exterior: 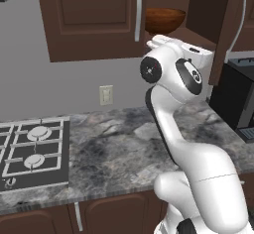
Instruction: Move the bowls from the cabinet to the plates on the dining table.
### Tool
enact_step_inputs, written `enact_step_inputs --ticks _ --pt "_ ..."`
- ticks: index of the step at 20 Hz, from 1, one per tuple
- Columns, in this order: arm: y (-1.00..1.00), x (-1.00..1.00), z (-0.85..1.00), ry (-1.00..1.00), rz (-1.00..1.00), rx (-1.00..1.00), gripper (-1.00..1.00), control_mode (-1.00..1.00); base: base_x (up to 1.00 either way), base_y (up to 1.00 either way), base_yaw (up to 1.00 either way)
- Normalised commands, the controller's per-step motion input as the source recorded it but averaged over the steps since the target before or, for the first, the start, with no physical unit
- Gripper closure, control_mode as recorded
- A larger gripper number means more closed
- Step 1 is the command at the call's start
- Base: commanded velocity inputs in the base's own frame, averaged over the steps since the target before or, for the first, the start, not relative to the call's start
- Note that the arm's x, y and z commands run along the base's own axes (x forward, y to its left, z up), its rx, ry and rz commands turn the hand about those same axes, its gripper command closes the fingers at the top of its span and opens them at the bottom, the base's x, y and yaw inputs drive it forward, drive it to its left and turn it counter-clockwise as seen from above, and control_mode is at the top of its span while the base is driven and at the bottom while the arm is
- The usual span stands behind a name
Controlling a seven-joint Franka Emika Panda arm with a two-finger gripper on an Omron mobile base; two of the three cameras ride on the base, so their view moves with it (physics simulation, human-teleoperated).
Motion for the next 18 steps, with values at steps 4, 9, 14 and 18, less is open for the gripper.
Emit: enact_step_inputs --ticks 4,9,14,18 --pt "-0.28 -0.13 0.00 -0.01 -0.12 0.00 -1.00 -1.00 0.00 0.00 0.00" --pt "-0.14 -0.14 0.00 -0.02 -0.16 0.00 -1.00 -1.00 0.00 0.00 0.00" --pt "-0.30 -0.21 0.09 -0.02 -0.10 0.00 -1.00 -1.00 0.00 0.00 0.00" --pt "-0.57 -0.18 0.23 -0.01 -0.02 0.00 -1.00 -1.00 0.00 0.00 0.00"
